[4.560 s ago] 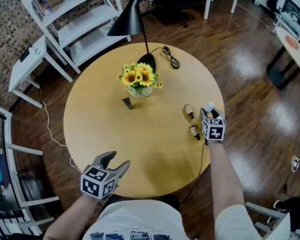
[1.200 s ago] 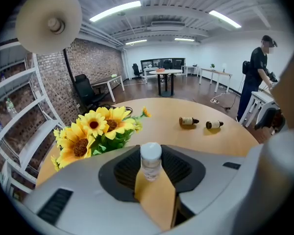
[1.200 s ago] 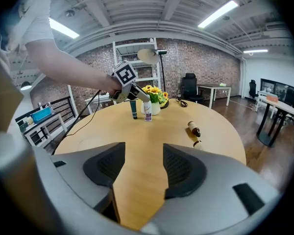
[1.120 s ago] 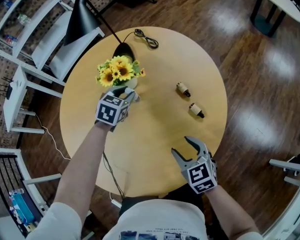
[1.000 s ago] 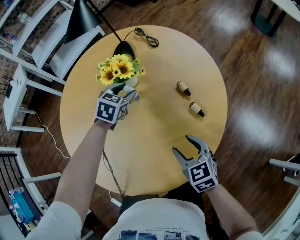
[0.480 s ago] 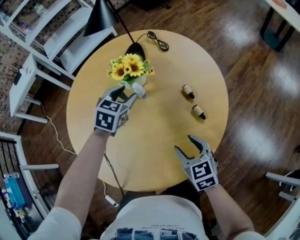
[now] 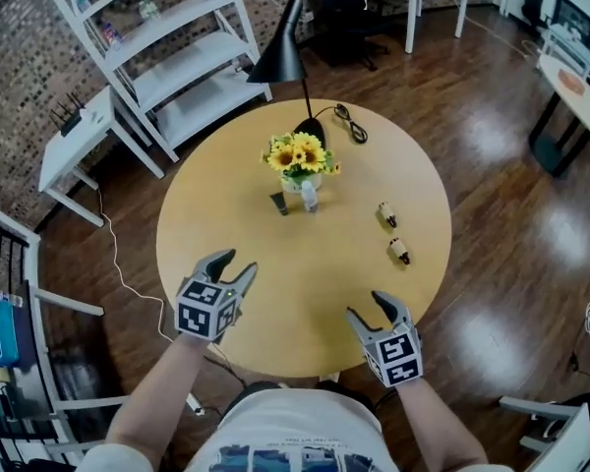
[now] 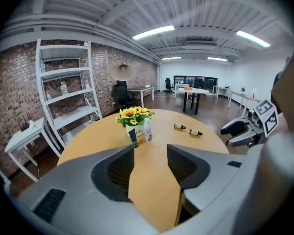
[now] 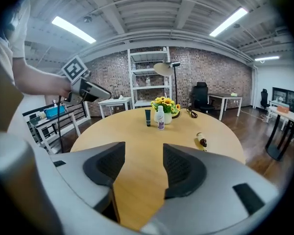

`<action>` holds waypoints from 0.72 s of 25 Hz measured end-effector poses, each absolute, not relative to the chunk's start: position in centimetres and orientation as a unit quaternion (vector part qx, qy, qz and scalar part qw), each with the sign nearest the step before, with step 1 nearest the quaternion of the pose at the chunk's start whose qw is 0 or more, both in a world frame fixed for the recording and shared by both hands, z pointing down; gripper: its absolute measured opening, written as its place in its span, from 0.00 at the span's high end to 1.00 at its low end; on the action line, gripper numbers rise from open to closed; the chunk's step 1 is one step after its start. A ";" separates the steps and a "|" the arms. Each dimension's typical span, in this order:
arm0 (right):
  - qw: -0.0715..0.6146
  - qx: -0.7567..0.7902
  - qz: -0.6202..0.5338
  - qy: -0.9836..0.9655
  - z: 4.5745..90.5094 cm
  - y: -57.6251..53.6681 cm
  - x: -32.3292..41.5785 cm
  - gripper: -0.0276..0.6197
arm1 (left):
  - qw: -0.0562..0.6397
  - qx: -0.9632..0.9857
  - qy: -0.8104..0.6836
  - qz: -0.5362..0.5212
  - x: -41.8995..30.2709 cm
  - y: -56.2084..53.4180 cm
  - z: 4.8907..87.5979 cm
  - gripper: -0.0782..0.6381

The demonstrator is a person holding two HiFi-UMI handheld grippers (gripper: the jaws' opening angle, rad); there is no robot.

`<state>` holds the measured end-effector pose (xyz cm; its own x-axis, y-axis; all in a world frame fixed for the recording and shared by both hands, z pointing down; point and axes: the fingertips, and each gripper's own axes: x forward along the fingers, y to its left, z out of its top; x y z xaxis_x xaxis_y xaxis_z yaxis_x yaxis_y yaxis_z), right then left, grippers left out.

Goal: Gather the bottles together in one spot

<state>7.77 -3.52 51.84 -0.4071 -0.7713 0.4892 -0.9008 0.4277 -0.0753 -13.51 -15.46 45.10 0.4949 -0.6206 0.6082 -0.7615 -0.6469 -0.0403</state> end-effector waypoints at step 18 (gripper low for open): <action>0.220 0.578 0.187 -0.764 48.9 10.3 -2.1 0.55 | 0.225 0.859 -0.423 0.180 -30.2 7.0 45.2 0.58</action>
<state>-2.11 10.30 48.90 -0.2365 -0.8003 0.5510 -0.9642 0.2632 -0.0316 -30.21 6.98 45.16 0.5770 -0.6468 0.4986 -0.8081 -0.5406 0.2339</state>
